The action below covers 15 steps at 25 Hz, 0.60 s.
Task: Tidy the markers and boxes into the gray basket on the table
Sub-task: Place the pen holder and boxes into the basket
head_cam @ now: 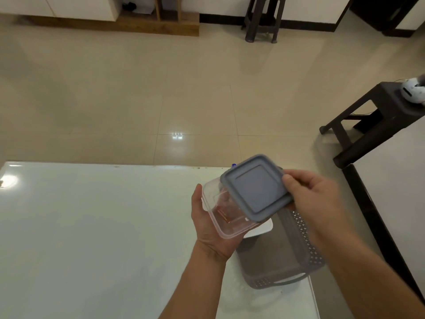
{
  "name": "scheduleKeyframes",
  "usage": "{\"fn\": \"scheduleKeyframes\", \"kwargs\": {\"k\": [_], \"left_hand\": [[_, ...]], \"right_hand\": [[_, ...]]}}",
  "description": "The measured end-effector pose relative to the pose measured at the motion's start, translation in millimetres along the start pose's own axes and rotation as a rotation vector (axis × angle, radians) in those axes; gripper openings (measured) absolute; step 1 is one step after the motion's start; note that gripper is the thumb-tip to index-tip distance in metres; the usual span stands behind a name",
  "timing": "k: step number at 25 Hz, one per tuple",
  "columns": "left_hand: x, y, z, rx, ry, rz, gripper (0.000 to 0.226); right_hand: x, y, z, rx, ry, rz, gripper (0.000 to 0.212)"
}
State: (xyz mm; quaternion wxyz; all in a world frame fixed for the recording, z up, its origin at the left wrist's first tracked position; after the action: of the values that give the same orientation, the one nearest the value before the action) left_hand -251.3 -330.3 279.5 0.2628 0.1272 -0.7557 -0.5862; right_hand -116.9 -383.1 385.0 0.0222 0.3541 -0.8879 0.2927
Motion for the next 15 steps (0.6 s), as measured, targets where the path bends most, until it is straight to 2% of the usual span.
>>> {"fn": "scheduleKeyframes", "kwargs": {"k": [3,6,9,15], "left_hand": [[-7.5,1.0,-18.9,-0.049,0.012,0.006,0.089],[-12.6,1.3,-27.0,-0.094,0.072,0.031,0.083],[-19.3,-0.3,-26.2,-0.149,0.158,0.059,0.084],[-33.5,0.9,-45.1,-0.177,0.172,0.031,0.089]], "right_hand": [[21.7,9.5,3.3,0.125,-0.120,0.071,0.020],[27.6,-1.2,11.9,0.266,-0.172,0.188,0.015],[27.2,-9.9,25.0,0.438,-0.219,0.264,0.020],[19.6,-21.2,30.2,0.504,-0.240,0.308,0.019]]}}
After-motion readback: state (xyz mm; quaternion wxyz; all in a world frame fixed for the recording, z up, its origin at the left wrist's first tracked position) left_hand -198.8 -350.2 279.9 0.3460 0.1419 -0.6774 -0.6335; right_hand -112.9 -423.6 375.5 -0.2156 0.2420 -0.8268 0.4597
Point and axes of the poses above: each hand's wrist, its own x-axis away from the middle knuckle, its own y-axis out of the palm, z = x × y, the point moved 9 cm from there along -x, towards the middle knuckle, and after that the axes turned 12 degrees about x, right-handed, at the moved point
